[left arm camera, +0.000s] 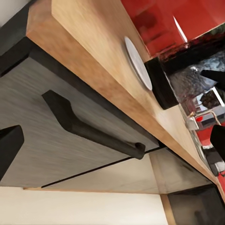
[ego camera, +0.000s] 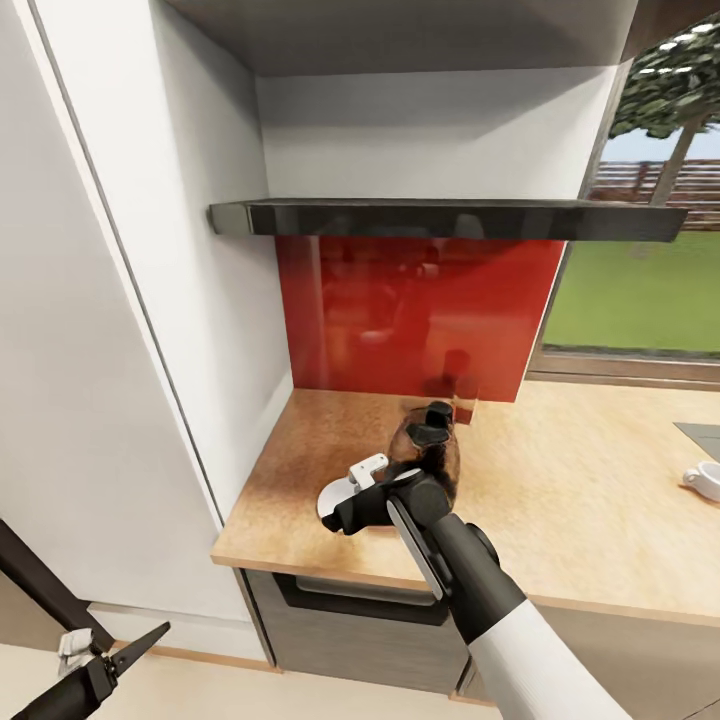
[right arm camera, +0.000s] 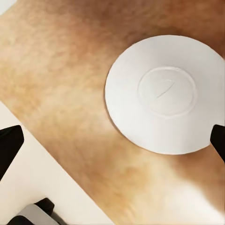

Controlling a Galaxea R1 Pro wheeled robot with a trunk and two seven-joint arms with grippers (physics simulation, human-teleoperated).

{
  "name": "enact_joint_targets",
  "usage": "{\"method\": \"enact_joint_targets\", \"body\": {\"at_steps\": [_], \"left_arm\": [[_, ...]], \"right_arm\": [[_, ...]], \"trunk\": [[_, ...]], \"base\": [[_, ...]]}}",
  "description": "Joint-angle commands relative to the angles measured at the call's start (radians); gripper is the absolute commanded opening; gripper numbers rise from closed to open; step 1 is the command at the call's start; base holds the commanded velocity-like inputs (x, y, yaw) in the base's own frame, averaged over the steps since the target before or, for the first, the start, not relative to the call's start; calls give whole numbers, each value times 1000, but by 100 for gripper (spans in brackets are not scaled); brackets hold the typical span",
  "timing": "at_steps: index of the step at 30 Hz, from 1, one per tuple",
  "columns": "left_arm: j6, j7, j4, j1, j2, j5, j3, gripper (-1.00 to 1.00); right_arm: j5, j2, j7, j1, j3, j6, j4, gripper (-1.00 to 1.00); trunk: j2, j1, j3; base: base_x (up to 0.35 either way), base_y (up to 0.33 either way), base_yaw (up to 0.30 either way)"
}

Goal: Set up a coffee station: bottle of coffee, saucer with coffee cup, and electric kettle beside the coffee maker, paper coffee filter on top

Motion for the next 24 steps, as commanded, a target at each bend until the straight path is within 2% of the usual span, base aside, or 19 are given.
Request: {"method": "enact_joint_targets", "body": {"at_steps": [1, 3, 8, 12, 18, 24], "left_arm": [[10, -3, 0, -1, 0, 2, 1, 100], [10, -3, 0, -1, 0, 2, 1, 100], [8, -31, -15, 28, 29, -27, 27, 100], [7, -54, -22, 40, 50, -6, 15, 100], [21, -88, -34, 35, 51, 28, 6, 100], [28, -121, -34, 41, 51, 62, 10, 100]], "right_arm": [[2, 0, 2, -1, -1, 4, -1, 100], [2, 0, 2, -1, -1, 4, -1, 100], [30, 0, 31, -15, 8, 33, -13, 100], [53, 0, 30, -15, 8, 44, -14, 100], [23, 0, 30, -15, 8, 44, -14, 100], [18, 0, 29, -15, 8, 44, -13, 100]], "trunk": [[-2, 1, -2], [-2, 1, -2], [-2, 1, -2], [-2, 1, -2], [-2, 1, -2], [-2, 1, -2]], "base": [[49, 18, 0], [32, 12, 0], [0, 0, 0], [0, 0, 0], [0, 0, 0], [0, 0, 0]]}}
